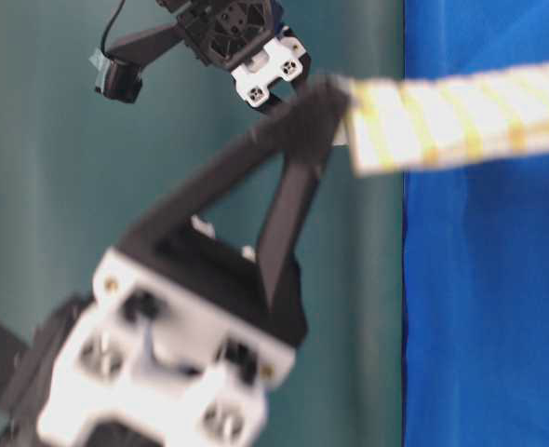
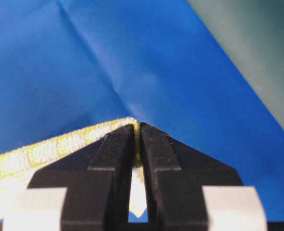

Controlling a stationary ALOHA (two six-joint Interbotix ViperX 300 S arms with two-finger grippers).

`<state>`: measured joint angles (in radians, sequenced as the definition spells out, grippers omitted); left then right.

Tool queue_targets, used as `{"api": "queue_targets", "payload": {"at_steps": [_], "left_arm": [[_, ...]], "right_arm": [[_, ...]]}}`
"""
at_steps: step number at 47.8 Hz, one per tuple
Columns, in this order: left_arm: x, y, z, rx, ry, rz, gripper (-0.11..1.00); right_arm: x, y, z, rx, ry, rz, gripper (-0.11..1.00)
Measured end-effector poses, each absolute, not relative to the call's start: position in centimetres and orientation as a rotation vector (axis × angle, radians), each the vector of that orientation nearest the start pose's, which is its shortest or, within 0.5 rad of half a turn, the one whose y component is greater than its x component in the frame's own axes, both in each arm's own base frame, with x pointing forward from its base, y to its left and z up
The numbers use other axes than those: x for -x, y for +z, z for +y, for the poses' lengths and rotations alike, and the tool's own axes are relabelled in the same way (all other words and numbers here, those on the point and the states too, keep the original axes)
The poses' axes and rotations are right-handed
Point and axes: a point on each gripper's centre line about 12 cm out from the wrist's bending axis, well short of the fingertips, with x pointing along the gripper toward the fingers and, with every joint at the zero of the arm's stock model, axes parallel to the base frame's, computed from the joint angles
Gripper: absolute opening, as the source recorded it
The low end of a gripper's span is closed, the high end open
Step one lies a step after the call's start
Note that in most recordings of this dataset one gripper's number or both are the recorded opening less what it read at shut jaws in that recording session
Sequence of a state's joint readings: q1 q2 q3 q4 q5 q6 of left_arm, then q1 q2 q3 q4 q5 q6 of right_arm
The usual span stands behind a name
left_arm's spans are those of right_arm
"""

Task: Fold the yellow towel.
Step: 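Rotate the lifted strip to vertical, right gripper moving to the top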

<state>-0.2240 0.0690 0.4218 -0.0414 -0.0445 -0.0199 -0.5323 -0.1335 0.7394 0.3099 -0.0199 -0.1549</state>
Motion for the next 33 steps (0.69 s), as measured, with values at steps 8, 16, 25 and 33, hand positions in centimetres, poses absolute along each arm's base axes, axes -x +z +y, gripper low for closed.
{"api": "queue_targets", "payload": {"at_steps": [8,16,25,33], "left_arm": [[-45.8,22.7,-10.4,-0.008,-0.209,0.443,0.02],[-46.6,22.5,-10.6,-0.015,-0.211,0.444,0.02],[-47.1,22.3,-10.7,-0.015,-0.211,0.441,0.02],[-48.3,22.1,-11.0,-0.031,-0.215,0.433,0.02]], "right_arm": [[-31.6,19.6,-18.6,-0.295,-0.564,0.533,0.04],[-31.6,19.6,-18.7,-0.295,-0.565,0.533,0.04],[-31.4,19.6,-18.6,-0.295,-0.566,0.533,0.04],[-29.8,19.5,-18.3,-0.301,-0.583,0.534,0.04]]}}
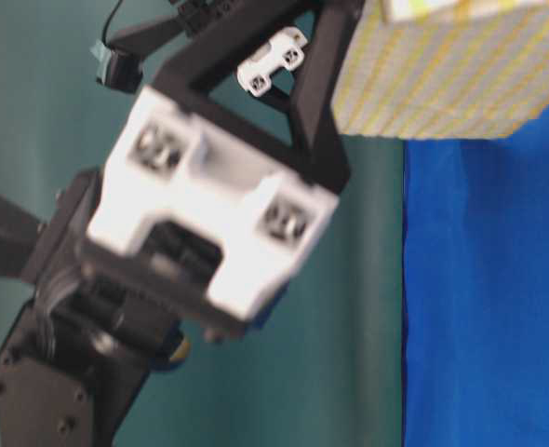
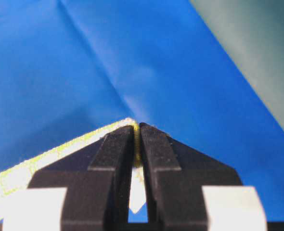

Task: Fold the yellow towel.
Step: 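Rotate the lifted strip to vertical, right gripper moving to the top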

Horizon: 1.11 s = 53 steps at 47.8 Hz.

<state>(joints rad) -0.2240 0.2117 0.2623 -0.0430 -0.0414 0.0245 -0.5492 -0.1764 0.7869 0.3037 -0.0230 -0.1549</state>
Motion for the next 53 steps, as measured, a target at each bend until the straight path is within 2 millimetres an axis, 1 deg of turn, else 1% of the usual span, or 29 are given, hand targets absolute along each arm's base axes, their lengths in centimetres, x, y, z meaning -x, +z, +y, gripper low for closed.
{"api": "queue_targets", "payload": {"at_steps": [10,17,22,28,33,34,43,53], "left_arm": [[-50.2,21.6,-10.9,-0.062,-0.213,0.417,0.02],[-50.8,20.6,-10.6,-0.062,-0.205,0.426,0.02],[-50.5,19.9,-10.6,-0.064,-0.205,0.435,0.02],[-49.5,18.2,-10.3,-0.062,-0.202,0.451,0.02],[-48.3,16.8,-10.2,-0.053,-0.200,0.461,0.02],[-48.0,16.6,-10.2,-0.049,-0.199,0.463,0.02],[-44.8,15.7,-10.1,-0.003,-0.196,0.467,0.02],[-41.6,14.9,-10.0,0.063,-0.190,0.472,0.02]], "right_arm": [[-27.9,20.0,-17.9,-0.301,-0.601,0.515,0.04],[-27.7,19.9,-18.0,-0.306,-0.606,0.516,0.04],[-28.1,19.5,-18.2,-0.309,-0.607,0.528,0.04],[-29.6,18.8,-18.5,-0.310,-0.593,0.549,0.04],[-31.4,17.9,-18.9,-0.308,-0.575,0.573,0.04],[-32.0,17.7,-19.0,-0.311,-0.569,0.579,0.04],[-36.0,16.3,-19.4,-0.301,-0.531,0.599,0.04],[-39.5,15.5,-19.6,-0.293,-0.498,0.600,0.04]]}}
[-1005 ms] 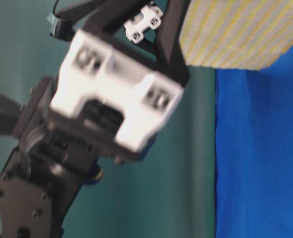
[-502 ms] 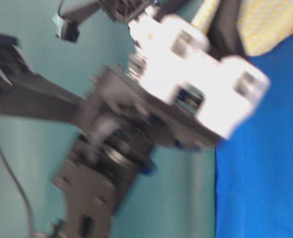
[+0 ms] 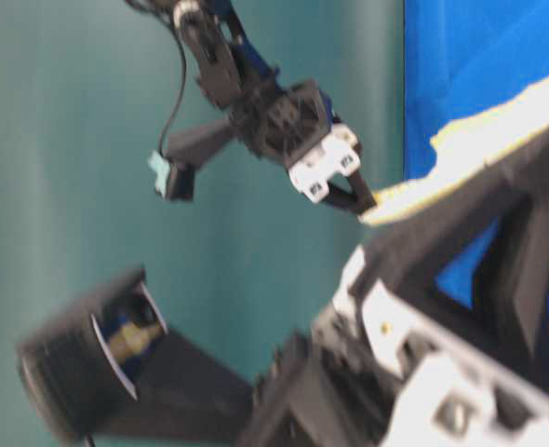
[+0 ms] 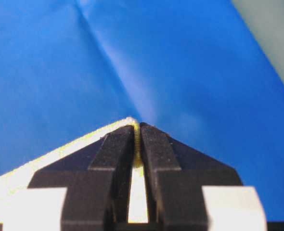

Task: Fold the yellow towel.
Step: 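Rotate the lifted strip to vertical, right gripper moving to the top, then lay the strip down vertically, open both grippers, and withdraw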

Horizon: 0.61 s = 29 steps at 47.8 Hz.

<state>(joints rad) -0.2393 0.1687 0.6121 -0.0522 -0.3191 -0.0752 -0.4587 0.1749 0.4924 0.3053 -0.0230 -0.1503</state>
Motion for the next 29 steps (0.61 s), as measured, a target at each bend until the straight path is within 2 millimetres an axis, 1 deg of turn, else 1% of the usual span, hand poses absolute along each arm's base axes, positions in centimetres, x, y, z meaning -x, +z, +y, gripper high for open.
{"api": "queue_targets", "payload": {"at_steps": [5,10,16,29], "left_arm": [[-40.4,14.6,-10.0,0.080,-0.192,0.481,0.02],[-39.7,14.3,-10.0,0.083,-0.194,0.492,0.02],[-39.2,14.2,-10.1,0.082,-0.196,0.498,0.02],[-38.8,13.8,-9.9,0.078,-0.193,0.536,0.02]], "right_arm": [[-40.7,15.1,-19.4,-0.289,-0.484,0.601,0.04],[-41.5,14.9,-19.3,-0.285,-0.475,0.601,0.04],[-41.7,14.6,-19.2,-0.293,-0.473,0.605,0.04],[-41.8,14.6,-19.2,-0.297,-0.475,0.602,0.04]]}}
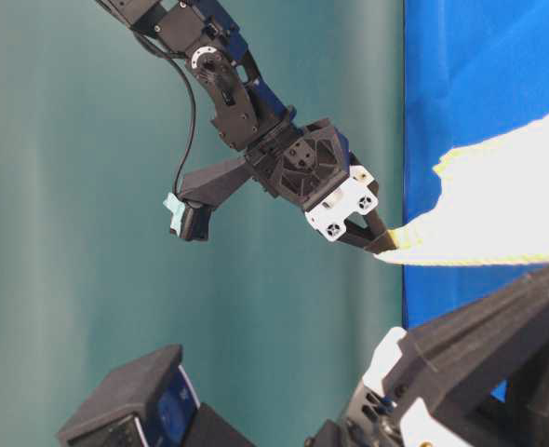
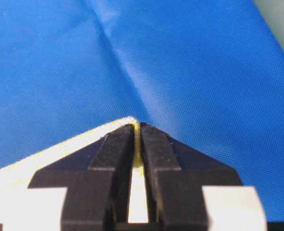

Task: Fold the yellow towel.
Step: 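Lay the strip down vertically, open both grippers, and withdraw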

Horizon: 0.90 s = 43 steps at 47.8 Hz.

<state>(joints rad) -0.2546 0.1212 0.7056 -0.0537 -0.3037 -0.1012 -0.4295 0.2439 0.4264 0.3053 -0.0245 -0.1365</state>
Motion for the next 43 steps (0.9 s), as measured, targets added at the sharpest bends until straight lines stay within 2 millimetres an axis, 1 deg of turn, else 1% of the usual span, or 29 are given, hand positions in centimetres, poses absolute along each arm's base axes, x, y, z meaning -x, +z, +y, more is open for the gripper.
{"api": "queue_targets", "payload": {"at_steps": [6,8,12,13,15,18,19,21,24,25,27,30,34,38,43], "left_arm": [[-38.8,13.6,-9.9,0.076,-0.192,0.547,0.02],[-38.8,13.7,-9.9,0.076,-0.192,0.545,0.05],[-38.8,13.6,-9.8,0.076,-0.191,0.550,0.22],[-38.8,13.6,-9.8,0.077,-0.189,0.550,0.28],[-38.8,13.6,-9.8,0.076,-0.189,0.553,0.39],[-38.8,13.6,-9.7,0.077,-0.186,0.557,0.52],[-38.7,13.5,-9.7,0.076,-0.185,0.565,0.55],[-38.6,13.4,-9.6,0.071,-0.184,0.581,0.55],[-38.4,13.4,-9.5,0.068,-0.182,0.603,0.53],[-38.4,13.5,-9.4,0.066,-0.181,0.608,0.52],[-38.2,13.7,-9.3,0.064,-0.180,0.625,0.51],[-38.0,14.2,-9.0,0.067,-0.173,0.640,0.50],[-37.7,15.2,-8.5,0.069,-0.162,0.651,0.50],[-37.4,16.2,-7.7,0.074,-0.147,0.644,0.50],[-36.8,17.4,-6.4,0.078,-0.121,0.626,0.50]], "right_arm": [[-41.8,14.6,-19.2,-0.297,-0.475,0.602,0.04],[-41.8,14.6,-19.1,-0.297,-0.473,0.603,0.04],[-41.8,14.6,-19.1,-0.297,-0.473,0.603,0.05],[-41.8,14.6,-19.1,-0.298,-0.474,0.603,0.07],[-41.8,14.5,-19.1,-0.298,-0.472,0.605,0.15],[-41.8,14.6,-19.0,-0.296,-0.470,0.604,0.32],[-41.9,14.6,-19.0,-0.294,-0.468,0.604,0.39],[-41.9,14.6,-18.9,-0.294,-0.466,0.606,0.52],[-41.8,14.5,-18.8,-0.293,-0.464,0.611,0.71],[-41.8,14.5,-18.7,-0.295,-0.462,0.613,0.74],[-41.6,14.4,-18.6,-0.293,-0.461,0.620,0.74],[-41.0,14.6,-18.3,-0.294,-0.460,0.623,0.70],[-40.1,15.6,-17.9,-0.292,-0.460,0.609,0.65],[-38.9,16.6,-17.4,-0.289,-0.461,0.596,0.66],[-36.7,17.8,-16.4,-0.287,-0.465,0.570,0.66]]}}
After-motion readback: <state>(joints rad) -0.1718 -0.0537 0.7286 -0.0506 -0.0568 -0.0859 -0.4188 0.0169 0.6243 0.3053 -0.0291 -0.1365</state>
